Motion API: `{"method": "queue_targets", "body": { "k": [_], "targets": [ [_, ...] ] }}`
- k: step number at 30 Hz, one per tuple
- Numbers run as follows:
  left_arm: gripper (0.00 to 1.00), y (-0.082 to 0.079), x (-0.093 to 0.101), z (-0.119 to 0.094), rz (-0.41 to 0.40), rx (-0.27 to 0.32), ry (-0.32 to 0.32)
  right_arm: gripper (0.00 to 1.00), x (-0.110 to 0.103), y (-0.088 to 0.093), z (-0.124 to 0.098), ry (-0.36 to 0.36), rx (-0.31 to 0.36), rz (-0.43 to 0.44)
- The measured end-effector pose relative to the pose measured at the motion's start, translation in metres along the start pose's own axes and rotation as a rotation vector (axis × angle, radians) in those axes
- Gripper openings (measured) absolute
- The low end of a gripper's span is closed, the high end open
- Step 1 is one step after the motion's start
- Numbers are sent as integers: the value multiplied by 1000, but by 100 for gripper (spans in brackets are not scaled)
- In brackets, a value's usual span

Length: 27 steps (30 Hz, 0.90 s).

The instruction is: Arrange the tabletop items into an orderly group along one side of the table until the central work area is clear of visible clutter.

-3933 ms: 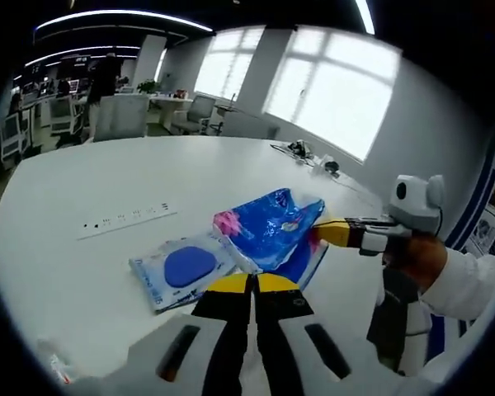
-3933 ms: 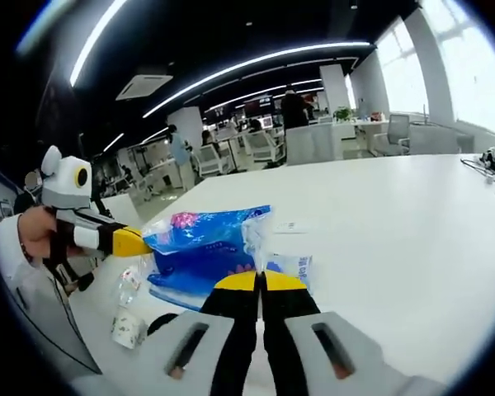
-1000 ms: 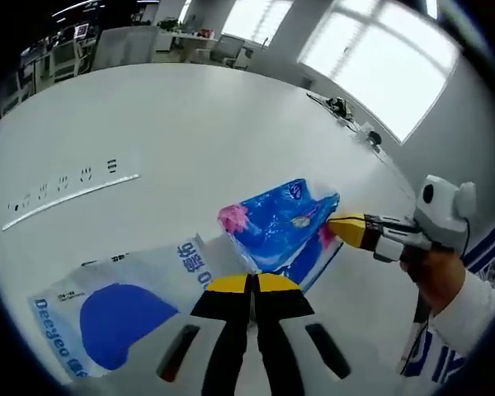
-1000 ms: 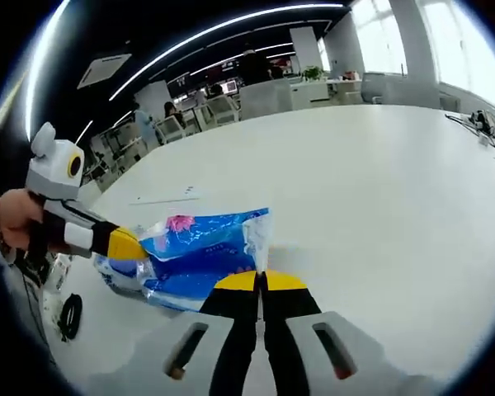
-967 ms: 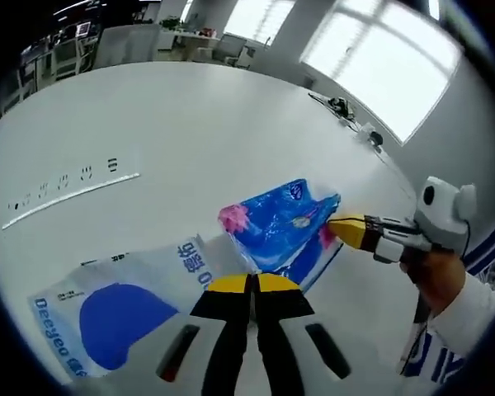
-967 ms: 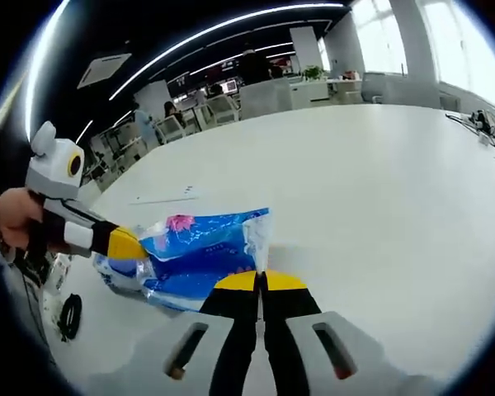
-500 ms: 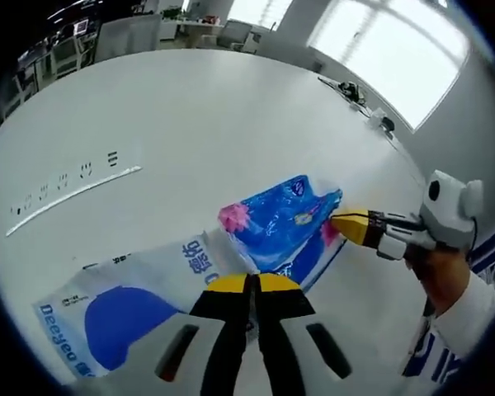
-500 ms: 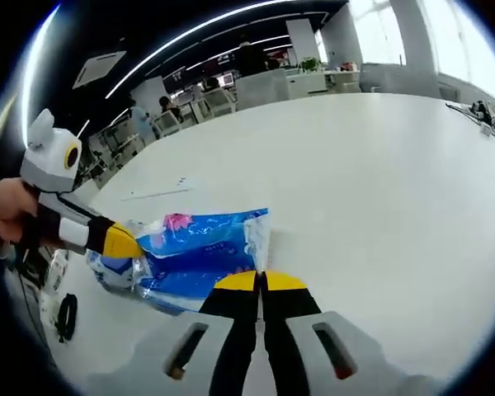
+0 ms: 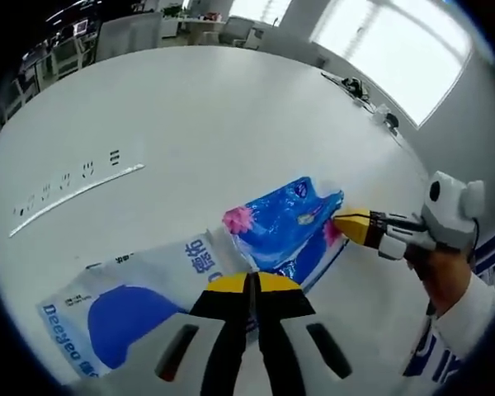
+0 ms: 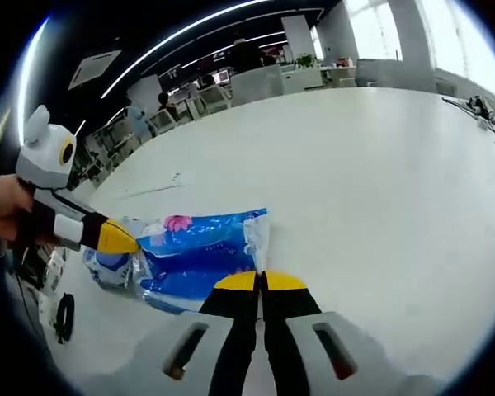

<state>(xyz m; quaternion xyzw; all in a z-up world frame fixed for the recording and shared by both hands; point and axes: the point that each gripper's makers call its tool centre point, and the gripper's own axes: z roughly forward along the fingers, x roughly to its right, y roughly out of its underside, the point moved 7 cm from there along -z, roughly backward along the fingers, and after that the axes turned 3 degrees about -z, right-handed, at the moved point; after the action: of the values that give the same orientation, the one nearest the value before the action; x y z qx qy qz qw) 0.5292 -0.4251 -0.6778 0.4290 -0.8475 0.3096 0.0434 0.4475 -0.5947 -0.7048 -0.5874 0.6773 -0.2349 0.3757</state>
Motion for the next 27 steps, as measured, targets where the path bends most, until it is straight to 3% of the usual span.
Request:
{"method": "queue_targets", "body": {
  "k": [18,27],
  "targets": [
    [0,-2,-5,-6,17,11,-15,0,-1,2,3,5,-9,8],
    [1,-3,-6,-10,21,22,-10,6,-2,0,2,4,-1,5]
  ]
}}
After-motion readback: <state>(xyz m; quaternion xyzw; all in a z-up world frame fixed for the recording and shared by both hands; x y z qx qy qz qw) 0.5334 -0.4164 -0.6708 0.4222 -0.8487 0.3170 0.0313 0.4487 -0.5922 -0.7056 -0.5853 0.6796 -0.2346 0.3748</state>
